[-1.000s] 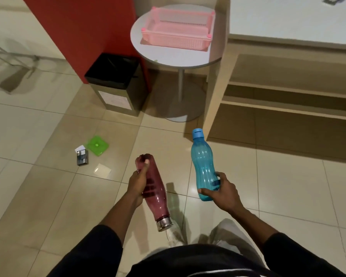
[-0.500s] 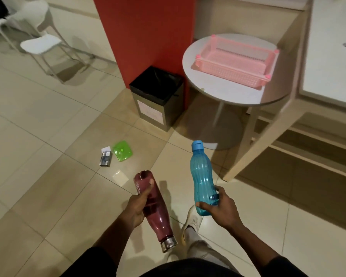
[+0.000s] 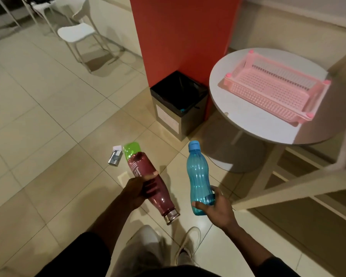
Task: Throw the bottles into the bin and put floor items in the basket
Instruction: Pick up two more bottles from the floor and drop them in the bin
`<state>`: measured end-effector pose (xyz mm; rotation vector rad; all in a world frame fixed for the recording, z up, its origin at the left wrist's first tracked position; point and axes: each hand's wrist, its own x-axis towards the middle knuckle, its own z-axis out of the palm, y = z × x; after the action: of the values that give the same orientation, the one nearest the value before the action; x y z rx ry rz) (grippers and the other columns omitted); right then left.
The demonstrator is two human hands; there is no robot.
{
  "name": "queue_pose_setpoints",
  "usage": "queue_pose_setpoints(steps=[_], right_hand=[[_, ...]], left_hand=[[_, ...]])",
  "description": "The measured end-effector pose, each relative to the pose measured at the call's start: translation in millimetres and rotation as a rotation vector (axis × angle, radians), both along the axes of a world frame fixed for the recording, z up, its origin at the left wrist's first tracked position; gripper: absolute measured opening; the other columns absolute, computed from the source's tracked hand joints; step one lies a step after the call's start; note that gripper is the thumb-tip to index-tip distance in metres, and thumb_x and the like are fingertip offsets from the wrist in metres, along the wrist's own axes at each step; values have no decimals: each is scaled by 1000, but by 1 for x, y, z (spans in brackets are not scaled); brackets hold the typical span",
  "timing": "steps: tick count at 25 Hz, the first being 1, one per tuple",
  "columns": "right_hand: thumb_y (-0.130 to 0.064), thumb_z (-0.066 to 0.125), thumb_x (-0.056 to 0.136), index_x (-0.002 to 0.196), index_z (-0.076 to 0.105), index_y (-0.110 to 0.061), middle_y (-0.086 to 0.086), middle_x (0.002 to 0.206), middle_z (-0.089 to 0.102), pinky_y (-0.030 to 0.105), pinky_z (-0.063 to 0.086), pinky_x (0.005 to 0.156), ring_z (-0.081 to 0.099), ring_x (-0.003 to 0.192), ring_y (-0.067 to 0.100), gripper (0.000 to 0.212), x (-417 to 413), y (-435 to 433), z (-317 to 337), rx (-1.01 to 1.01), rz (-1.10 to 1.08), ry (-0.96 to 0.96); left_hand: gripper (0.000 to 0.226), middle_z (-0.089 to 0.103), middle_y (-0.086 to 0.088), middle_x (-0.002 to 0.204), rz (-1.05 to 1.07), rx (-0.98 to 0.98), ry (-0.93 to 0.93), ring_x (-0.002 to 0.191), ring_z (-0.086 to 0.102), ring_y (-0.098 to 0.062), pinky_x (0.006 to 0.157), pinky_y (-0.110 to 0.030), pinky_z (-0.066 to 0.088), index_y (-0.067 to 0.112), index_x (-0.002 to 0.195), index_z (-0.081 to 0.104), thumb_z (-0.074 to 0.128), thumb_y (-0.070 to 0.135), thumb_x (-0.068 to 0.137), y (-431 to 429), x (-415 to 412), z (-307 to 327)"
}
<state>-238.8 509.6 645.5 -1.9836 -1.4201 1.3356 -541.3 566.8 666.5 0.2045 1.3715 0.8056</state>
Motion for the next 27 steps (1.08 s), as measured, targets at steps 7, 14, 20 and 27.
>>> queue_pose_setpoints(steps=[7,14,20,27], right_hand=[[-65,85,60,140,43,-28,-10,115,67,36,61,87,69,98,9,97,-22,91,-14,-36,-11,-14],[-60,84,73,139,41,-29,-23,111,60,20,59,82,69,97,5,85,-72,198,-4,-62,-85,34],[-64,81,74,139,44,-25,-15,112,64,26,62,84,71,98,9,84,-120,287,3,-29,-181,68],[-69,80,72,132,50,-29,-25,101,64,6,53,66,68,85,-5,79,-127,384,-7,-36,-166,40]], left_hand=[[52,69,-28,117,66,-47,40,107,70,-41,97,-61,58,-4,117,59,87,14,77,83,-24,-14],[91,69,-30,131,-33,44,39,123,67,-48,109,-67,49,1,136,61,95,49,66,206,-74,-13],[65,79,-21,113,-107,-45,52,111,74,-42,101,-60,57,6,125,66,88,47,79,315,-101,-12],[75,80,-21,109,-195,-92,53,104,76,-41,92,-55,61,2,126,67,97,34,66,413,-99,-31]])
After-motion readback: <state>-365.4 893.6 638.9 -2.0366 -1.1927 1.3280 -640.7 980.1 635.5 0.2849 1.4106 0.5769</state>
